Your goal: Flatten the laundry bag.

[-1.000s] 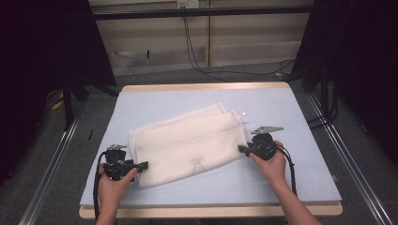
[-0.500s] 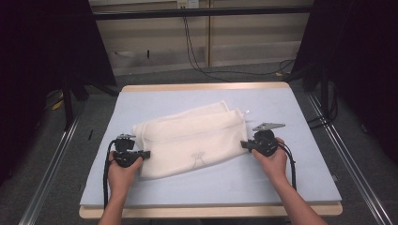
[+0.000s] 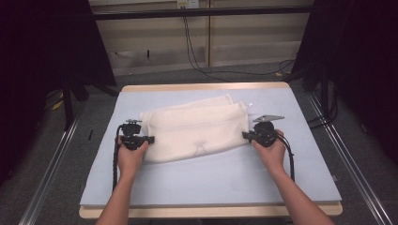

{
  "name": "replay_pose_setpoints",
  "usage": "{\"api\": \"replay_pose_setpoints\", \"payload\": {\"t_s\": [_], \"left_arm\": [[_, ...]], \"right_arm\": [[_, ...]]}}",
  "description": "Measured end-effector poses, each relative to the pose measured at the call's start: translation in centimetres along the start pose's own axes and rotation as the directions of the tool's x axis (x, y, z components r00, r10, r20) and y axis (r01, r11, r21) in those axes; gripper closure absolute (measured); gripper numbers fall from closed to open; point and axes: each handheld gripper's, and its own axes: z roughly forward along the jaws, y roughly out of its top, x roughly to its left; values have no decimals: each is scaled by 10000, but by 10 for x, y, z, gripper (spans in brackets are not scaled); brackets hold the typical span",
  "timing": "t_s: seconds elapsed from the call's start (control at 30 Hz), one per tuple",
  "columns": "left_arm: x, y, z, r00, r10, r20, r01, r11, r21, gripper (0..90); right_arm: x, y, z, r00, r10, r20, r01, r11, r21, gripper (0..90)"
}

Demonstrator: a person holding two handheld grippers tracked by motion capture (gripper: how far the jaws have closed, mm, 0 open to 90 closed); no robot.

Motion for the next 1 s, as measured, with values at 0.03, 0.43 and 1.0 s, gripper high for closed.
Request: {"api": "replay_pose_setpoints", "payload": {"t_s": [0.03,0.43,1.0], "left_arm": [[0,4,3,9999,-97,-35,97,10000,14,778],[5,18,-7,9972,-739,-85,730,9938,-836,515],[-32,10,-26,9860,1142,1219,-1032,9903,-930,834]], "right_arm": [[-2,3,2,10000,78,60,-78,10000,40,814],[-21,24,3,9953,823,507,-787,9945,-690,514],[-13,12,0,9988,9,497,3,9997,-233,792]]}}
